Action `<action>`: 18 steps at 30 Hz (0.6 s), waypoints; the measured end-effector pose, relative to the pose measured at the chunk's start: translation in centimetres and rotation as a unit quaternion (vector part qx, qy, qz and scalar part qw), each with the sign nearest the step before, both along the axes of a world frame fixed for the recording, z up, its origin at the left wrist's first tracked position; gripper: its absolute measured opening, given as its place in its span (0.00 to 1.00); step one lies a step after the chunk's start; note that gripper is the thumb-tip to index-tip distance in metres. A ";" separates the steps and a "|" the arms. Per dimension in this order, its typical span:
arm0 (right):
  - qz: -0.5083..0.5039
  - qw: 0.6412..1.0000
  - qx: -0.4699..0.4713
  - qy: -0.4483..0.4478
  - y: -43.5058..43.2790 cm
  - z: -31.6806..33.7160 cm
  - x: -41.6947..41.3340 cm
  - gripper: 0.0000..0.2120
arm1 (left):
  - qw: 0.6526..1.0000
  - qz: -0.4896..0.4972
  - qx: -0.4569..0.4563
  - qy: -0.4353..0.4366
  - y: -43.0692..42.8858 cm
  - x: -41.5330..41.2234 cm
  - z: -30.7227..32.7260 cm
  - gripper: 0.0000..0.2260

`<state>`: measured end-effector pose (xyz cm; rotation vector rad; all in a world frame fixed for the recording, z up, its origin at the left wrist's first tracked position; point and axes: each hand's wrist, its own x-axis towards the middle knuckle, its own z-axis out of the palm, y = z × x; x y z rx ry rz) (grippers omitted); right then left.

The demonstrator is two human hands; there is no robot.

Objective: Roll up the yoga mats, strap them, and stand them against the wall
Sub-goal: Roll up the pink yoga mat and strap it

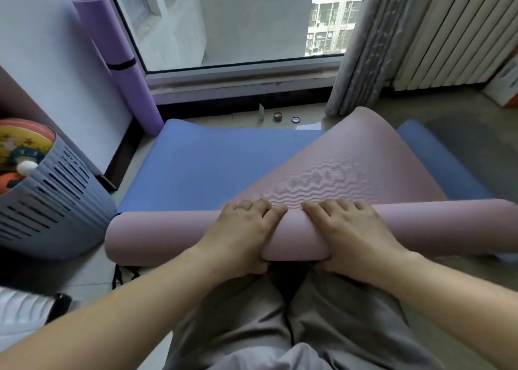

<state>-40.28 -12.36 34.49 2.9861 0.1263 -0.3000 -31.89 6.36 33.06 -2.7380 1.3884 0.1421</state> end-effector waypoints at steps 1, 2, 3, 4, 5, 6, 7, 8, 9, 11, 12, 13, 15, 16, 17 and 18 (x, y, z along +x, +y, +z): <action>-0.008 1.000 0.011 -0.007 0.1 -0.1 -0.2 0.42 | 1.000 -0.002 0.003 0.010 -0.1 0.2 0.4 0.40; -0.012 1.000 0.027 -0.008 0.1 0.3 0.0 0.40 | 1.000 -0.002 0.006 0.021 -0.1 0.4 0.9 0.39; -0.013 0.999 0.044 -0.003 -0.1 0.9 0.2 0.38 | 0.999 -0.002 0.009 0.034 -0.1 0.4 1.5 0.39; -0.011 0.998 0.061 0.006 -0.3 1.9 0.4 0.38 | 0.999 -0.004 0.009 0.051 0.0 0.4 2.3 0.39; -0.005 0.997 0.072 0.018 -0.6 3.1 0.6 0.37 | 0.998 -0.009 0.003 0.067 0.1 0.3 3.2 0.38; 0.004 0.996 0.079 0.033 -0.8 4.4 0.5 0.37 | 0.996 -0.015 -0.008 0.084 0.3 0.2 4.1 0.37; 0.015 0.995 0.082 0.051 -1.0 5.4 0.3 0.36 | 0.994 -0.020 -0.016 0.105 0.6 0.0 4.8 0.36; 0.027 0.993 0.084 0.072 -1.1 6.0 0.0 0.36 | 0.991 -0.024 -0.022 0.130 0.8 -0.2 5.4 0.34; 0.031 0.991 0.091 0.096 -1.0 6.4 -0.3 0.35 | 0.986 -0.025 -0.018 0.164 1.0 -0.4 5.6 0.33; 0.019 0.980 0.120 0.157 -0.6 5.7 -0.9 0.35 | 0.971 -0.027 0.010 0.237 0.9 -1.0 5.0 0.31; 0.013 0.973 0.140 0.184 -0.4 4.9 -1.1 0.35 | 0.963 -0.029 0.026 0.265 0.8 -1.1 4.3 0.30; 0.007 0.966 0.158 0.203 -0.4 4.0 -1.2 0.36 | 0.956 -0.027 0.042 0.289 0.7 -1.1 3.7 0.29; -0.001 0.965 0.175 0.195 -0.7 3.2 -1.4 0.38 | 0.938 -0.013 0.081 0.337 0.4 -0.2 3.3 0.28; 0.001 0.972 0.167 0.167 -0.8 3.2 -1.7 0.40 | 0.925 -0.007 0.102 0.366 0.1 0.6 3.4 0.28; 0.011 0.981 0.145 0.126 -0.9 3.2 -2.1 0.42 | 0.911 -0.005 0.123 0.393 -0.2 1.3 3.7 0.29; 0.026 0.990 0.115 0.081 -0.7 3.0 -2.7 0.43 | 0.901 -0.006 0.143 0.409 -0.6 2.0 4.0 0.30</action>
